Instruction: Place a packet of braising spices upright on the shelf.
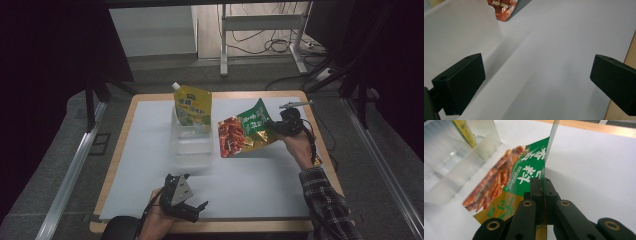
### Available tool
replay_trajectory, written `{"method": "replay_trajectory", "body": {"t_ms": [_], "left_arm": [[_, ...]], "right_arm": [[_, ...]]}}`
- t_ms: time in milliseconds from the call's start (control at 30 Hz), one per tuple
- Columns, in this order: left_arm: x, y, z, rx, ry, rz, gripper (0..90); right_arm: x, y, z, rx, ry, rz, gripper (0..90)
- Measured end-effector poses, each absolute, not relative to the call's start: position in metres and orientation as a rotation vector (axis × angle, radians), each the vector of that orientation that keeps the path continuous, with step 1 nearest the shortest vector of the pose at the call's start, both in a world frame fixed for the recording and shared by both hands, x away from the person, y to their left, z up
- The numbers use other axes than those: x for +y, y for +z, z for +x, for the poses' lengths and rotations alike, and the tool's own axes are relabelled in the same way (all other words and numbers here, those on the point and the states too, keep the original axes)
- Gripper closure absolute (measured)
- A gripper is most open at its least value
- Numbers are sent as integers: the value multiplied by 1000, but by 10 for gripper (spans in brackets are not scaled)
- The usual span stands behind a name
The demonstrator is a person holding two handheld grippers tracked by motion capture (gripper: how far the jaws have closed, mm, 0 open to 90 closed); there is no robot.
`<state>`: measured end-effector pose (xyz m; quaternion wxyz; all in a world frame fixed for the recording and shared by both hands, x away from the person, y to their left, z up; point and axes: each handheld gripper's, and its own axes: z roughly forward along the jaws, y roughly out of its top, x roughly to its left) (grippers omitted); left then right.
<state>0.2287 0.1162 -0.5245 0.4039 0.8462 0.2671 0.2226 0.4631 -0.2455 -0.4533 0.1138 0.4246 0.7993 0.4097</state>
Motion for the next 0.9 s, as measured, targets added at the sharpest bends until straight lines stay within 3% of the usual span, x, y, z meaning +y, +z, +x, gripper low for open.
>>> {"method": "replay_trajectory", "body": {"t_ms": [900], "left_arm": [[121, -521, 228, 696, 572, 2088, 0]], "right_arm": [[-213, -384, 462, 2380, 1305, 1109, 892]]}}
